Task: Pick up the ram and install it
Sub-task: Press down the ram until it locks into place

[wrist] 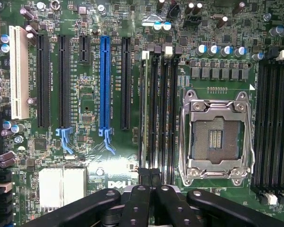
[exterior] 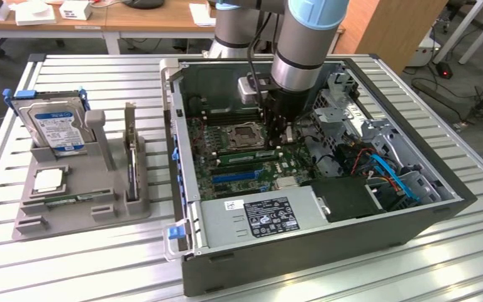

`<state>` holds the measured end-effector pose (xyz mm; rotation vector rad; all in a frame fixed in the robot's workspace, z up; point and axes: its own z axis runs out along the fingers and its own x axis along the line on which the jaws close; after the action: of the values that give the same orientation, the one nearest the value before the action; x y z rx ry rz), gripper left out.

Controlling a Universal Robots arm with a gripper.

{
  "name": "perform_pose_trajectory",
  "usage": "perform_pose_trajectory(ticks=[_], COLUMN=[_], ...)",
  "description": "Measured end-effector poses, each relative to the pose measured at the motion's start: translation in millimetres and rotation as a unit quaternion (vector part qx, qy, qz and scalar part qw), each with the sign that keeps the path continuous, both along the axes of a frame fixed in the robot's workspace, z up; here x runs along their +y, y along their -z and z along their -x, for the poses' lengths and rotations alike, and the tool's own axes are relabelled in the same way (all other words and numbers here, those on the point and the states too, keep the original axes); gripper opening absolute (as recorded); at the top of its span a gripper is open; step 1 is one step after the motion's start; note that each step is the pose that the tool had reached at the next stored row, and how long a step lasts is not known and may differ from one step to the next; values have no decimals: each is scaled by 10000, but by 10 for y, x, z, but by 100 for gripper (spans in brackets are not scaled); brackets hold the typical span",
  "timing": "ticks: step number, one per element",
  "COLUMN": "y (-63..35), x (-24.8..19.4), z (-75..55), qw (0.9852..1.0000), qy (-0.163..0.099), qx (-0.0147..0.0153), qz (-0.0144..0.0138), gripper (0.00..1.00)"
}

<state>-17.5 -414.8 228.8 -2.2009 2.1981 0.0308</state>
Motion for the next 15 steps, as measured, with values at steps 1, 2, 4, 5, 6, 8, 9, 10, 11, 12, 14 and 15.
perform_pose_trajectory(ticks=[1, 2, 4, 5, 6, 8, 9, 10, 11, 12, 14, 15], y=[5, 10, 13, 13, 13, 14, 15, 19, 23, 26, 26, 26], x=[0, 1, 0, 0, 0, 0, 0, 0, 0, 0, 0, 0], z=[0, 0, 0, 0, 0, 0, 0, 0, 0, 0, 0, 0], qw=[10000, 10000, 10000, 10000, 10000, 10000, 10000, 10000, 10000, 10000, 10000, 10000], qy=[0, 0, 0, 0, 0, 0, 0, 0, 0, 0, 0, 0], qx=[-1, -1, 0, 0, 0, 0, 0, -1, -1, 0, 0, 0], qz=[-2, -1, 0, 0, 0, 0, 0, -1, -2, -1, 0, 0], gripper=[9, 9, 9, 9, 9, 9, 9, 9, 9, 9, 9, 9])
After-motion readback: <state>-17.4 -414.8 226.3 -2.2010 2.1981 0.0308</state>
